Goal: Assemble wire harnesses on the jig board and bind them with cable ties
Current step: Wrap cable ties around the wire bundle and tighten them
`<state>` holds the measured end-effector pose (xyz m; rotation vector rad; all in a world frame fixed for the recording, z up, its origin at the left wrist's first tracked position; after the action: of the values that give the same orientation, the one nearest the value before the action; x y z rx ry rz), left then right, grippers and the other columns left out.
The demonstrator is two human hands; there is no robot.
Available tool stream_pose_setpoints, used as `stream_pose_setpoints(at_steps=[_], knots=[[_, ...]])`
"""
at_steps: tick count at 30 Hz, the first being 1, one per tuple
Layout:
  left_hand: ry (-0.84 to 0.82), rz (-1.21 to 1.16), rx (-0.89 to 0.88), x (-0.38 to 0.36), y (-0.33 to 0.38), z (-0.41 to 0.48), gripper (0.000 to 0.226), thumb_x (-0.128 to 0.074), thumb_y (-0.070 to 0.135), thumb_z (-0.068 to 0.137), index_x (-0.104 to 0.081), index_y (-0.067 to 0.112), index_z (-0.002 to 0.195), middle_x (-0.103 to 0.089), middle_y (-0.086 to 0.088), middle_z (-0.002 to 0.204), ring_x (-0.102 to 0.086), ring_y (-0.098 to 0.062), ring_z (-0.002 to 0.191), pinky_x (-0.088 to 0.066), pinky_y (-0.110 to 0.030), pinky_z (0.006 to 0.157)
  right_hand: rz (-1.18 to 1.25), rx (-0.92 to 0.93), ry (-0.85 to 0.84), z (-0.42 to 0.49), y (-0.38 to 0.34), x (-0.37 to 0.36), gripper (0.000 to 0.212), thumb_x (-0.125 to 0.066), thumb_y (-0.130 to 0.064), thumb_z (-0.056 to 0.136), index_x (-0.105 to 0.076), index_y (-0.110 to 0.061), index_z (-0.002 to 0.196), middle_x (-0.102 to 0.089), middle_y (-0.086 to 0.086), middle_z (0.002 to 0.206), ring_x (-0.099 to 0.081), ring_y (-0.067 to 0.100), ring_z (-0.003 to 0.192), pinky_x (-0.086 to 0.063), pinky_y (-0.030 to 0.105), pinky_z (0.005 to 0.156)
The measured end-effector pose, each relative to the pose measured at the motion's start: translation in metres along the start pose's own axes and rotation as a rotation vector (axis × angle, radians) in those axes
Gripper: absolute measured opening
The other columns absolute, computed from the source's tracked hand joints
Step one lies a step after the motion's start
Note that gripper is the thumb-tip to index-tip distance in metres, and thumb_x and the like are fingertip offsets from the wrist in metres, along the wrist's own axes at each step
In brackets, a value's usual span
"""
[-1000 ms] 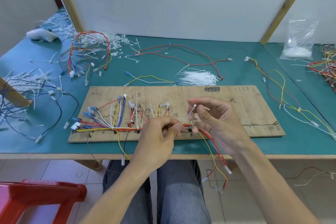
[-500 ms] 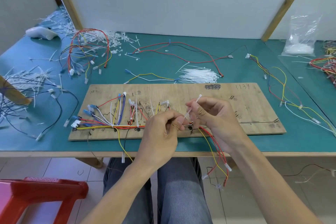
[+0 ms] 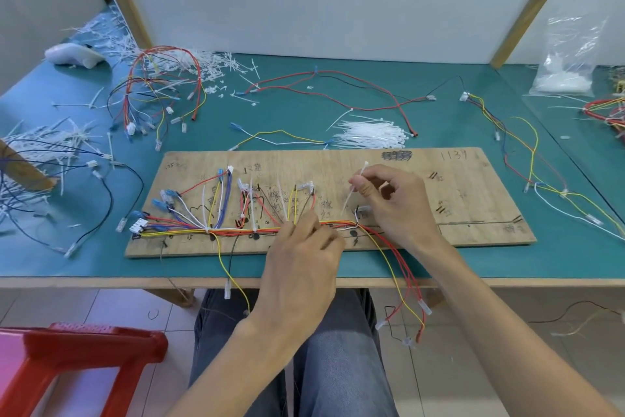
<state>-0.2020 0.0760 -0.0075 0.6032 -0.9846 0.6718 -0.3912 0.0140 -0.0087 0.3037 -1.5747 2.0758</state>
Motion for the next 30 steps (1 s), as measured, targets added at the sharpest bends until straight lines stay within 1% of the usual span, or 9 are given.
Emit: stream_pose_setpoints(at_steps=[3,5,8,12,16,20,23,26,30], knots=[[0.018,0.019,-0.038,-0.004,-0.002,-0.006,0.020,-0.077,0.004,0.083,-0.077,0.017,0.098,-0.074,0.008,0.104,-0.059,-0.024,0.098,-0.043,-0.036,0.078,-0.042,0.025,-0.042,0.000,0.008,-0.006,0.013,-0.073,-0.029,0.099,-0.078,-0.021,0.091,-0.071,-0.011,0.083,-0.056,0.011,0.065,-0.048,0.036,0.060],[0.031,-0.012,-0.043,-0.006,-0.003,-0.009,0.022,-0.075,0.004,0.085,-0.075,0.015,0.104,-0.073,0.006,0.108,-0.060,-0.025,0.100,-0.047,-0.038,0.080,-0.056,0.022,-0.075,-0.001,0.012,-0.007,0.008,-0.074,-0.028,0.098,-0.079,-0.024,0.093,-0.069,-0.010,0.086,-0.057,0.008,0.068,-0.050,0.033,0.064],[0.031,-0.054,-0.040,-0.008,-0.005,-0.010,0.024,-0.070,0.007,0.090,-0.072,0.015,0.113,-0.071,0.006,0.114,-0.060,-0.023,0.106,-0.048,-0.037,0.086,-0.090,0.029,-0.119,-0.003,0.012,-0.006,0.003,-0.078,-0.026,0.095,-0.080,-0.027,0.095,-0.062,-0.009,0.083,-0.055,0.008,0.070,-0.050,0.033,0.065],[0.031,-0.095,-0.033,-0.011,-0.008,-0.008,0.024,-0.068,0.010,0.095,-0.071,0.015,0.119,-0.070,0.003,0.118,-0.060,-0.022,0.110,-0.044,-0.033,0.090,-0.128,0.098,-0.216,-0.003,0.006,-0.002,0.007,-0.079,-0.026,0.094,-0.082,-0.023,0.088,-0.072,-0.015,0.092,-0.058,0.015,0.091,-0.046,0.027,0.078],[0.042,-0.135,-0.068,-0.013,-0.011,-0.003,0.023,-0.066,0.010,0.097,-0.071,0.014,0.119,-0.068,0.002,0.116,-0.060,-0.023,0.109,-0.047,-0.035,0.089,-0.226,0.152,-0.228,-0.006,0.001,-0.002,0.009,-0.081,-0.022,0.093,-0.083,-0.021,0.084,-0.071,-0.015,0.102,-0.055,0.018,0.100,-0.044,0.030,0.091],[-0.005,-0.237,-0.152,-0.009,-0.018,0.005,0.020,-0.066,0.010,0.098,-0.073,0.013,0.116,-0.068,0.003,0.114,-0.061,-0.022,0.107,-0.051,-0.039,0.089,-0.219,0.172,-0.243,-0.009,-0.001,0.000,0.006,-0.079,-0.023,0.094,-0.085,-0.023,0.091,-0.071,-0.017,0.110,-0.052,0.017,0.102,-0.042,0.030,0.093],[-0.046,-0.282,-0.213,-0.005,-0.026,0.015,0.016,-0.066,0.014,0.100,-0.077,0.012,0.111,-0.070,0.004,0.112,-0.061,-0.020,0.104,-0.053,-0.037,0.090,-0.196,0.131,-0.304,-0.007,0.000,0.002,0.007,-0.079,-0.025,0.095,-0.085,-0.025,0.097,-0.072,-0.019,0.111,-0.054,0.015,0.107,-0.044,0.029,0.096],[-0.044,-0.286,-0.251,-0.003,-0.027,0.019,0.015,-0.066,0.016,0.101,-0.079,0.013,0.106,-0.071,0.005,0.108,-0.062,-0.019,0.102,-0.053,-0.035,0.088,-0.133,0.099,-0.285,-0.006,0.001,0.002,0.006,-0.082,-0.020,0.091,-0.085,-0.022,0.097,-0.075,-0.016,0.108,-0.058,0.014,0.109,-0.049,0.035,0.097],[0.013,-0.281,-0.271,-0.004,-0.025,0.019,0.017,-0.066,0.019,0.102,-0.081,0.012,0.099,-0.072,0.003,0.102,-0.064,-0.021,0.094,-0.053,-0.038,0.081,0.059,0.022,-0.219,-0.007,0.004,0.004,0.009,-0.087,-0.015,0.086,-0.083,-0.016,0.094,-0.077,-0.009,0.103,-0.065,0.013,0.109,-0.056,0.039,0.092]])
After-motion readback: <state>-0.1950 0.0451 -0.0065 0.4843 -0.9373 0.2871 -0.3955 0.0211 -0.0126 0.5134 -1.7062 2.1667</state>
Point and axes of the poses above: each hand's wrist, its own z-axis towards the middle knuckle, its own x-axis out of the back of the hand, y = z × x, the point moved 3 cm from there along z, towards the middle knuckle
